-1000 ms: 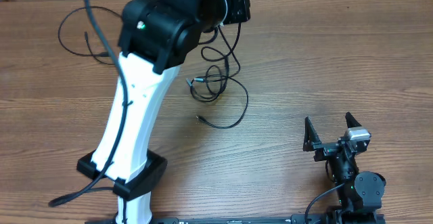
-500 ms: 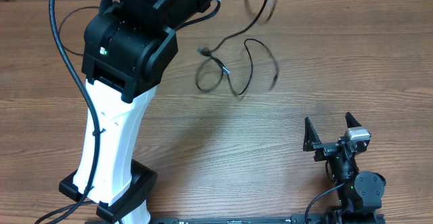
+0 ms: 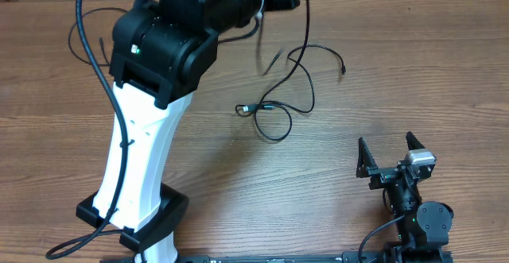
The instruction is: Untangle cables
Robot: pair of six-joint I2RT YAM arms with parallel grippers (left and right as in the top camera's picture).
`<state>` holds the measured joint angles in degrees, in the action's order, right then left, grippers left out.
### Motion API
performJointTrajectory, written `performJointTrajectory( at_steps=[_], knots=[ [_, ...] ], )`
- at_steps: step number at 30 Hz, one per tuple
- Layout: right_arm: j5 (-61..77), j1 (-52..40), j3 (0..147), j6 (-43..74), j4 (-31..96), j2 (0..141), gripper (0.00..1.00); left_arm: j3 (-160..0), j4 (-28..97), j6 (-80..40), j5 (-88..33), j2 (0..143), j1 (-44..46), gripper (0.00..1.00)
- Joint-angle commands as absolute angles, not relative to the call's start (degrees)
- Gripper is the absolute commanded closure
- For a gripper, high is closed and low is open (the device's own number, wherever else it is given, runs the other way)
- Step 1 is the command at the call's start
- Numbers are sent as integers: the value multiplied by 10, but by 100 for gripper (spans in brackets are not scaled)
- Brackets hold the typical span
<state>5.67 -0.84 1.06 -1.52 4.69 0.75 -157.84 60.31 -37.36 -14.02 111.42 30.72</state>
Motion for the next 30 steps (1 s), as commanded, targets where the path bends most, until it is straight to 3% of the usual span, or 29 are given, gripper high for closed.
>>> performJointTrajectory(
  at_steps=[1,6,13,20,30],
  knots=[
    [54,-7,5,-18,44,6,0,-1582,534,-433,-136,1112,304,96],
    [54,-7,5,-18,44,6,0,-1582,449,-517,-136,1112,304,96],
    [54,-7,5,-18,44,6,0,-1582,431,-529,-108,1112,304,96],
    [54,-7,5,-18,44,6,0,-1582,515,-527,-11,1112,285,96],
    [54,-7,5,-18,44,6,0,-1582,645,-453,-8,1109,197,96]
  ],
)
